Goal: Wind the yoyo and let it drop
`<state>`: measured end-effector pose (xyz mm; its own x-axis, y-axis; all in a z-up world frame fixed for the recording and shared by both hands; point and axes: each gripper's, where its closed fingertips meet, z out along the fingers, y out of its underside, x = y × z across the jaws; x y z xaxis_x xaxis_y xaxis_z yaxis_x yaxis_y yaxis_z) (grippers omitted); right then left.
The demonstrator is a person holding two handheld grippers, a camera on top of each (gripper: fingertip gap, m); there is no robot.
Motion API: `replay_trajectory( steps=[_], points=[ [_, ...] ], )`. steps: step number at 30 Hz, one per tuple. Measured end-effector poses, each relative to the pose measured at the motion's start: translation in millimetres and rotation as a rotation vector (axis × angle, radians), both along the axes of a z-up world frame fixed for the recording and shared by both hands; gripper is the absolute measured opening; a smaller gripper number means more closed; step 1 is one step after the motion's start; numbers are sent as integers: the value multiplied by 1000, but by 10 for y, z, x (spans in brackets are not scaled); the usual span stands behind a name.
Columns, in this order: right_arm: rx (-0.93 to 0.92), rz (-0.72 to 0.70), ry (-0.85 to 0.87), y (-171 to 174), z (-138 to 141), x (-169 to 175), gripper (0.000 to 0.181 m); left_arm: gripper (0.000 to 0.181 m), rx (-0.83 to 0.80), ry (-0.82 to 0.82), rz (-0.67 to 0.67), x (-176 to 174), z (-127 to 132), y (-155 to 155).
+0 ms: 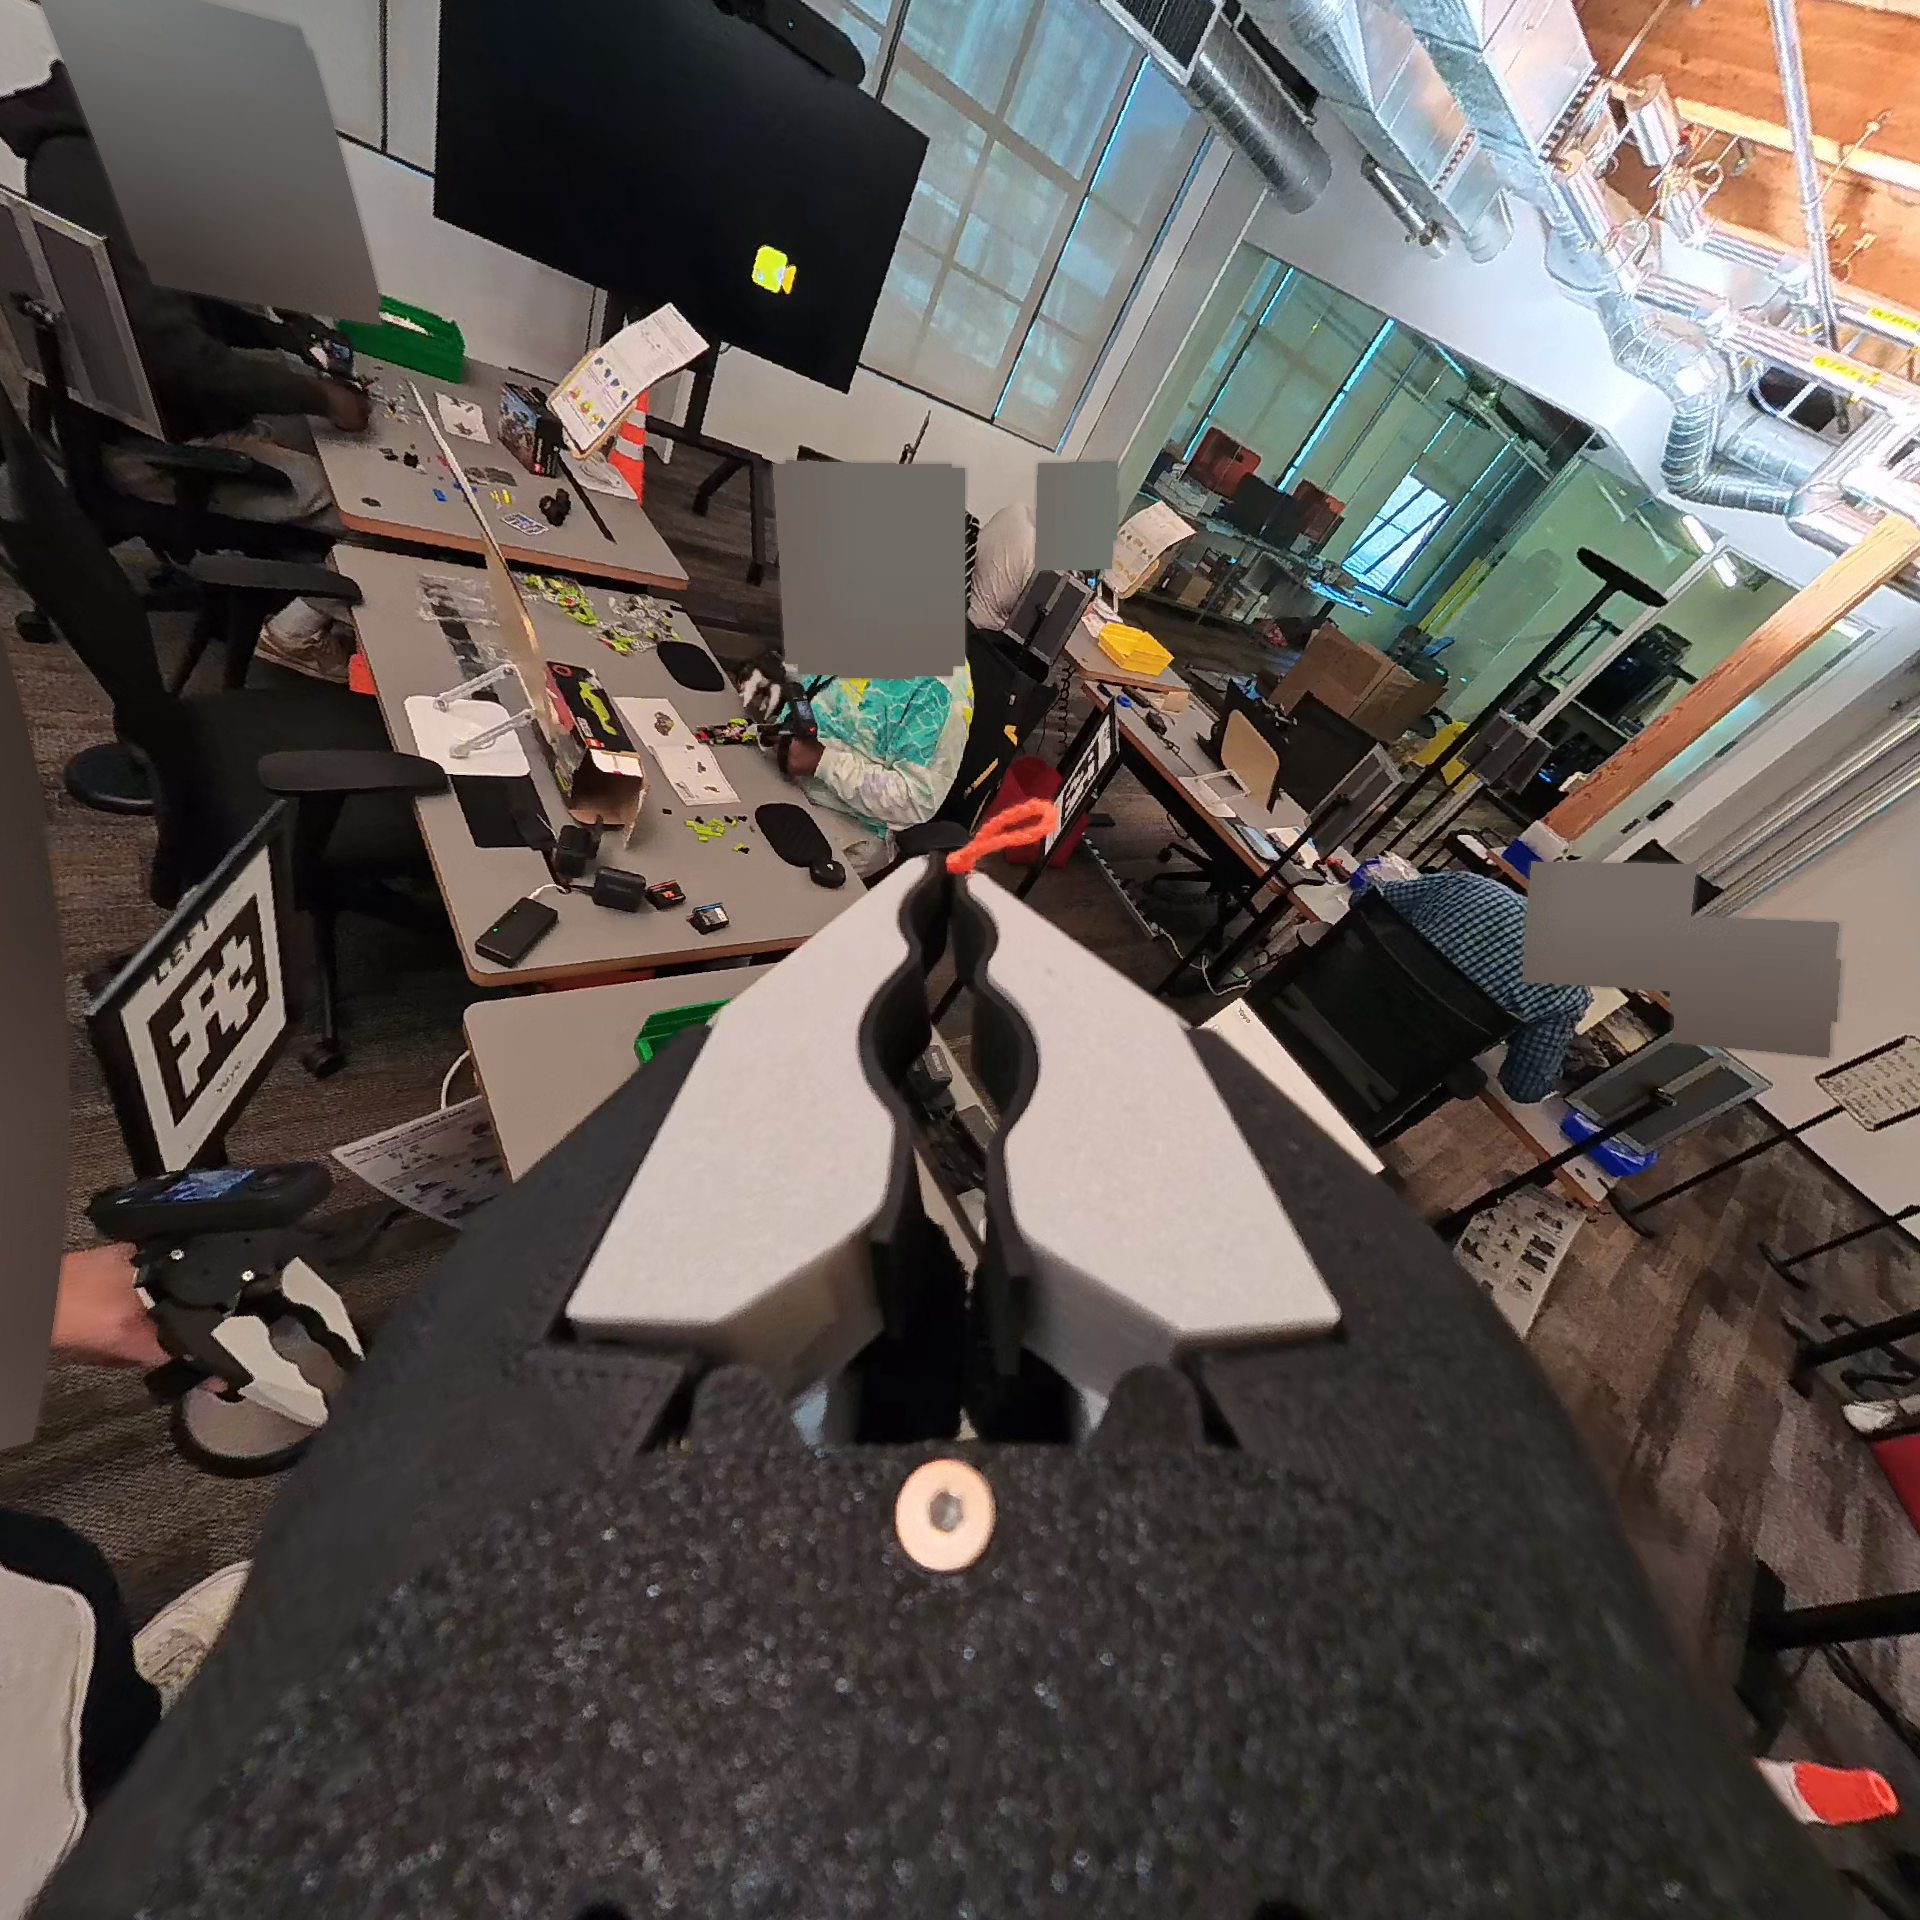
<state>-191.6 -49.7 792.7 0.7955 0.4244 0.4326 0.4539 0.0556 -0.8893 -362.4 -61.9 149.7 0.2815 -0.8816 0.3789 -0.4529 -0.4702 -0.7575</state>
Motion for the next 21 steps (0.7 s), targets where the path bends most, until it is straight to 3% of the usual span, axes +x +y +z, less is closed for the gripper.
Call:
replay_trajectory(
  steps=[1,10,21],
  points=[
    [0,0,-3,-3,4,-10,0,30,0,1,-1,2,-1,1],
    [-8,4,17,23,53,-49,0,30,1,3,1,12,-17,26],
    [-22,82,40,161,782,-399,0,28,49,70,-79,194,-293,120]
  ],
)
